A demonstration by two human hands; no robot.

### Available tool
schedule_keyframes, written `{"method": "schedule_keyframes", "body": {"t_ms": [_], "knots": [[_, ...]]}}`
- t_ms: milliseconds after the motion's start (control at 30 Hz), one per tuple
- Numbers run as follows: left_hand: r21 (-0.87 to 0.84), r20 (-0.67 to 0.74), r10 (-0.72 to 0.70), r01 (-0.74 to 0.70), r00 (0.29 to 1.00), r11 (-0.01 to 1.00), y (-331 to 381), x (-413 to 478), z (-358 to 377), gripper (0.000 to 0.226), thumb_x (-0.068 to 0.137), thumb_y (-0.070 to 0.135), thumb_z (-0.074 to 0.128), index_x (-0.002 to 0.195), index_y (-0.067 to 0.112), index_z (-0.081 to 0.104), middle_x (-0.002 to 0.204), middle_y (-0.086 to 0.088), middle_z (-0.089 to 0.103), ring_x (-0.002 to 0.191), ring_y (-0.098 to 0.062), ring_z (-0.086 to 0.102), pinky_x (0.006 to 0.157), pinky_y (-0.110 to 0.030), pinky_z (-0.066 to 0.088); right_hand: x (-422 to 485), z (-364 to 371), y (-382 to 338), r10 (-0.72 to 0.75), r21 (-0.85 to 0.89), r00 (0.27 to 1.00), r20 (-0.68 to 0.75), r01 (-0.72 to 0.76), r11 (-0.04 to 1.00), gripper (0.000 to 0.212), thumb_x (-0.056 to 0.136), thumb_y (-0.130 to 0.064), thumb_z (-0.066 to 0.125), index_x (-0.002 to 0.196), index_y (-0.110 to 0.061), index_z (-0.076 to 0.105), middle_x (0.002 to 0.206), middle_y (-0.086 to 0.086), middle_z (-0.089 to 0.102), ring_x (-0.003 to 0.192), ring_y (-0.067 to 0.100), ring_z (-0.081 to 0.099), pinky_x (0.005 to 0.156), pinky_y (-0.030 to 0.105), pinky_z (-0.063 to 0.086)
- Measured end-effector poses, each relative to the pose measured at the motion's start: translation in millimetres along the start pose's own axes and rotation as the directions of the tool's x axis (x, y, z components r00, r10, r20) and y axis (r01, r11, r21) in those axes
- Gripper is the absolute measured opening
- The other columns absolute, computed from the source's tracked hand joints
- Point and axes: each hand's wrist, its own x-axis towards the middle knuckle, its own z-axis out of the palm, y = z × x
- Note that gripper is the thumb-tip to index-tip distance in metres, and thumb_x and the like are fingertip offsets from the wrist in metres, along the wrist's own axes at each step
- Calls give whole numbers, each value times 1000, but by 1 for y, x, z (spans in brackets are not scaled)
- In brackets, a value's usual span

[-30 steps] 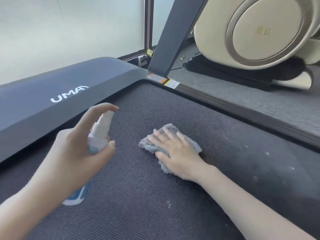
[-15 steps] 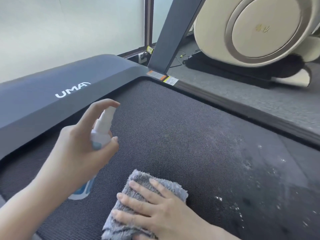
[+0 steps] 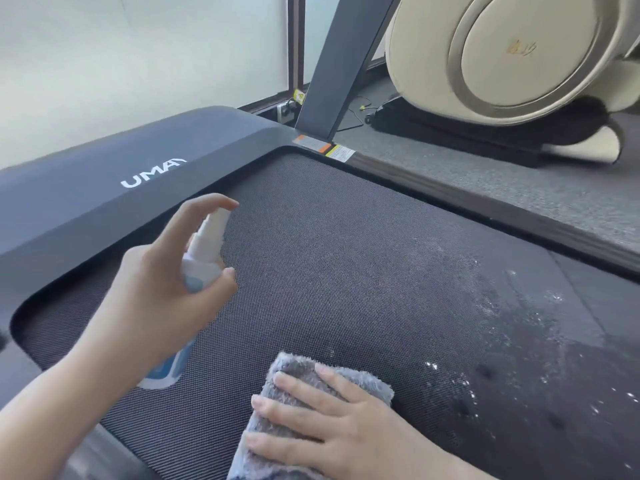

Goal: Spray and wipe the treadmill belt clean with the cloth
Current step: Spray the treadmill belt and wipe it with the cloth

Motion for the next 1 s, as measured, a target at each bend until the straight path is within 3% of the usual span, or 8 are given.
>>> {"method": "schedule_keyframes", "body": {"t_ms": [67,167,400,533,700,800,867,1000], "knots": [[0,-10,1,-1,1000,1000,1,-1,1,60,76,11,68,116,51,47,66,-6,66,49,-30,61,58,-48,58,2,-4,11,35,257,999,37,-44,966,45,100,-44,28,145,-41,27,155,-14,21,145,9,11,113,40,22],[4,-17,2,-2,1000,1000,4,-3,3,61,77,11,68,114,54,46,67,-11,65,48,-32,61,54,-46,58,13,-5,44,160,403,978,132,-201,893,51,97,-47,22,147,-44,13,156,-20,2,143,3,-11,115,37,-4],[7,-9,-7,7,1000,1000,7,-8,7,61,77,11,68,114,55,46,68,-5,66,49,-29,62,58,-47,58,25,3,79,275,356,932,234,-346,868,57,90,-54,6,146,-47,0,154,-24,-11,140,-2,-21,117,36,-11],[14,-11,9,-9,1000,1000,8,-5,6,61,77,10,68,115,53,46,69,-3,67,48,-26,62,57,-48,58,32,11,114,385,343,885,264,-459,819,51,98,-48,17,146,-45,0,154,-23,-10,140,-1,-19,118,37,-8],[40,53,31,-33,998,999,3,-3,6,60,75,16,66,116,54,44,67,-18,64,49,-36,60,58,-52,56,33,28,157,552,294,780,294,-624,724,50,100,-47,16,146,-45,-1,155,-19,-9,142,3,-15,118,39,-9],[93,171,67,-84,983,992,-4,-8,9,60,75,17,67,116,54,44,57,0,62,44,-17,57,56,-39,56,31,32,167,605,274,736,304,-675,685,50,100,-48,15,147,-45,0,156,-19,-8,143,4,-13,118,39,-9],[144,261,97,-138,960,980,-5,-13,15,66,77,14,68,124,52,43,57,16,60,50,-6,56,52,-15,46,31,31,167,608,271,732,306,-680,682,50,100,-47,15,147,-43,1,156,-18,-8,143,4,-13,118,39,-9],[157,369,129,-198,921,968,-3,-28,31,80,81,17,64,135,60,24,79,39,54,72,5,55,56,-13,39,27,29,168,626,263,709,324,-703,660,50,100,-46,15,148,-42,0,156,-17,-9,143,5,-13,117,39,-9]]}}
